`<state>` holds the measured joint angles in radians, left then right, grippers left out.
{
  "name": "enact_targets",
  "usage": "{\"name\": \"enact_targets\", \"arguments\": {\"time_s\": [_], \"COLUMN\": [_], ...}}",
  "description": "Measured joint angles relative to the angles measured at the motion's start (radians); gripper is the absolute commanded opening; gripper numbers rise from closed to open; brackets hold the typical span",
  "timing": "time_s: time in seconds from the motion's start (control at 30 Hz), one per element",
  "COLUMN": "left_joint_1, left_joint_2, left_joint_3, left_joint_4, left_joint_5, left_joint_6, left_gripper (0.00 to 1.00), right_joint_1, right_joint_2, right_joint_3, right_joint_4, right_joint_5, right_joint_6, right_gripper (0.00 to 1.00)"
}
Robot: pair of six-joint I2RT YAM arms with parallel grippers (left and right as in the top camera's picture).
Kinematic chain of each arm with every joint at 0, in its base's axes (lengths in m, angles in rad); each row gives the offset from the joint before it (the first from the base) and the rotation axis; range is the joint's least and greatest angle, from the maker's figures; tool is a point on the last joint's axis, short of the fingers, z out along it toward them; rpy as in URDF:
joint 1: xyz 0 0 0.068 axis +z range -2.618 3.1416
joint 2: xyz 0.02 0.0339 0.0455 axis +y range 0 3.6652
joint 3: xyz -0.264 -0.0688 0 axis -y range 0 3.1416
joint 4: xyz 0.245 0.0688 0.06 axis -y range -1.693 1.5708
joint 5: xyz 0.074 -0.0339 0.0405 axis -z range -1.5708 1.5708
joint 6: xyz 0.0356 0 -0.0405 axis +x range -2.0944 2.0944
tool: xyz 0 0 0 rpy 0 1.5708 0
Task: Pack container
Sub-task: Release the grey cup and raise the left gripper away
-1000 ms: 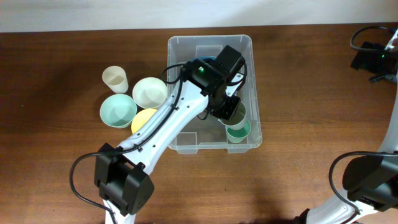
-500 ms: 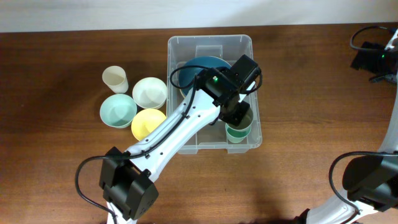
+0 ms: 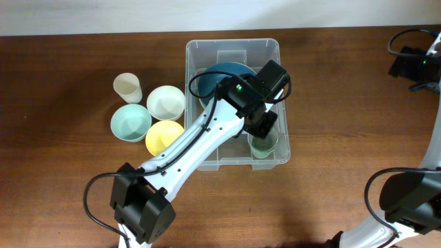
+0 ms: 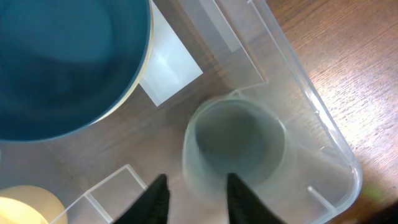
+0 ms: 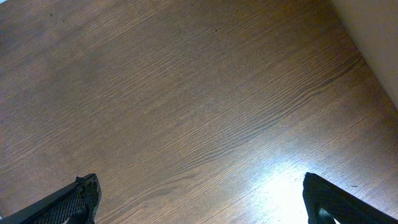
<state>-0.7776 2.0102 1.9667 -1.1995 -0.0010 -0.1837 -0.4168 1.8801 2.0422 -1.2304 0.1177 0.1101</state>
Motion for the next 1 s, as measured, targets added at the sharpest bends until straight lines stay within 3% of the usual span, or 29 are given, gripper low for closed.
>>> {"name": "enact_targets", "arguments": {"time_s": [0.2,0.4,0.53,0.57,0.63,0.67,0.8,0.87,1.0], "left_joint_1": [0.002,0.070,0.240,0.294,0.397,0.447,0.636,0.733,0.888], "left_joint_2": [0.000,0.002,0.004,0.004,0.004,0.004,0.004,0.005,0.021], "left_joint_3": [0.000,0.048,0.169,0.195,0.230,0.238,0.242,0.242,0.242], "left_joint_4": [0.011,-0.029,-0.061,-0.061,-0.060,-0.060,-0.066,-0.069,-0.068], "left_joint_5": [-0.010,-0.109,-0.150,-0.154,-0.163,-0.167,-0.167,-0.148,-0.042], "left_joint_6": [0.000,0.000,-0.017,-0.028,-0.048,-0.055,-0.079,-0.086,-0.101], "left_gripper": [0.40,0.40,0.44,0.49,0.76,0.85,0.84,0.79,0.75], "right_joint_1": [0.000,0.000,0.000,0.000,0.000,0.000,0.000,0.000,0.000], "right_joint_2": [0.000,0.000,0.000,0.000,0.000,0.000,0.000,0.000,0.000], "right_joint_3": [0.000,0.000,0.000,0.000,0.000,0.000,0.000,0.000,0.000], "right_joint_4": [0.000,0.000,0.000,0.000,0.000,0.000,0.000,0.000,0.000], "right_joint_5": [0.000,0.000,0.000,0.000,0.000,0.000,0.000,0.000,0.000], "right_joint_6": [0.000,0.000,0.000,0.000,0.000,-0.001,0.000,0.000,0.000], "right_gripper": [0.99,0.99,0.99,0.99,0.99,0.99,0.99,0.99,0.99]}}
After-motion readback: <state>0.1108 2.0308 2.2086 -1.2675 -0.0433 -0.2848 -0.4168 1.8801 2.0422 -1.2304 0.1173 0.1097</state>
